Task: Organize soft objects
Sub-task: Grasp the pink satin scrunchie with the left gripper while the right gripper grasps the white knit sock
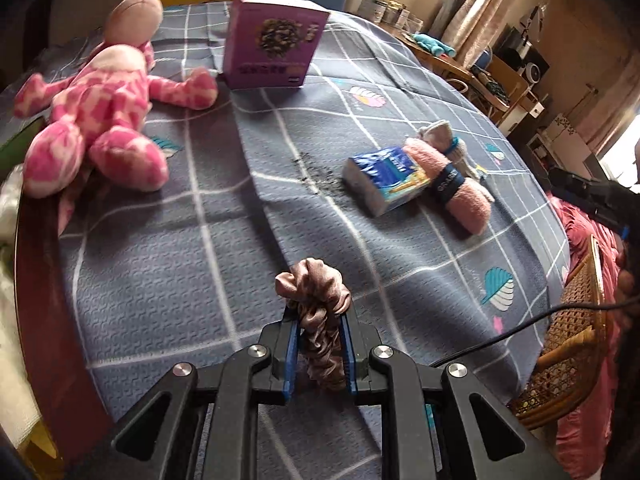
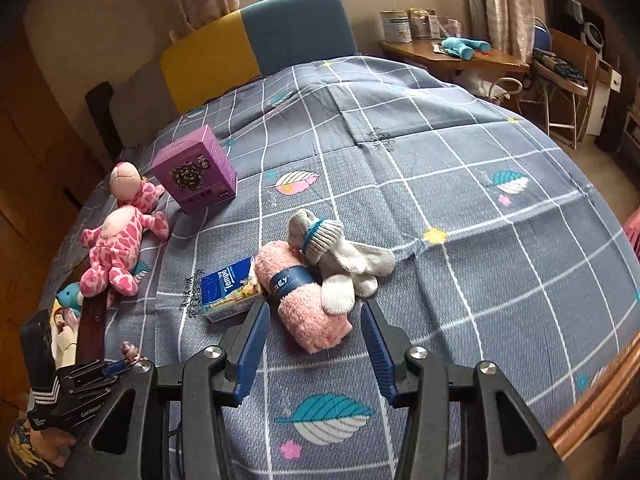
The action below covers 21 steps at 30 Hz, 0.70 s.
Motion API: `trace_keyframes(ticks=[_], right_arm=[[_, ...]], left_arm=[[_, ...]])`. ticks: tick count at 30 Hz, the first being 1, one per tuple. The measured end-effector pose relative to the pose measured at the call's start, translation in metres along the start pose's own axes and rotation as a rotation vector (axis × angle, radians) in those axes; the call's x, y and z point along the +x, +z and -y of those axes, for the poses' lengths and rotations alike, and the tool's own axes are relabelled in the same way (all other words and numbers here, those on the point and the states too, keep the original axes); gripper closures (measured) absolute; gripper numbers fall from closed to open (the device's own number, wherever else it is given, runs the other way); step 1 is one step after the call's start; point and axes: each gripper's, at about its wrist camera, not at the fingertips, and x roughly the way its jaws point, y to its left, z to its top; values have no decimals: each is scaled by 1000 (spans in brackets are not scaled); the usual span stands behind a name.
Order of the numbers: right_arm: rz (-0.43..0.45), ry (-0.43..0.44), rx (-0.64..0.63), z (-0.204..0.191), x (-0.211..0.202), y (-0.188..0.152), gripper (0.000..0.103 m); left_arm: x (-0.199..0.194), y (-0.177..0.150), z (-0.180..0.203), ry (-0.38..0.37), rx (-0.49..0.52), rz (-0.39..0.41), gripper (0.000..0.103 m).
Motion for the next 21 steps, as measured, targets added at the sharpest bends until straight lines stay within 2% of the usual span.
trace_keyframes(ticks=[2, 7, 14, 15, 16, 21], right_arm=[[-43, -10, -45, -4, 21, 14, 55], [-139, -96, -142, -12, 73, 40, 55], [-209, -99, -102, -8, 128, 57, 55], [-218, -98, -88, -5, 135, 56, 55], [-222, -97, -74, -3, 140, 55, 65], [-191, -108, -93, -6, 143, 50, 68]], left_arm=[[4, -10, -12, 29, -29, -6, 84], [8, -21, -24, 20, -78, 5, 84], [8, -21, -25, 19, -93, 11, 84], [9, -21, -25, 17, -95, 11, 84], [9, -21, -26, 16, -99, 10, 84], [10, -20, -28, 9, -104, 10, 85]])
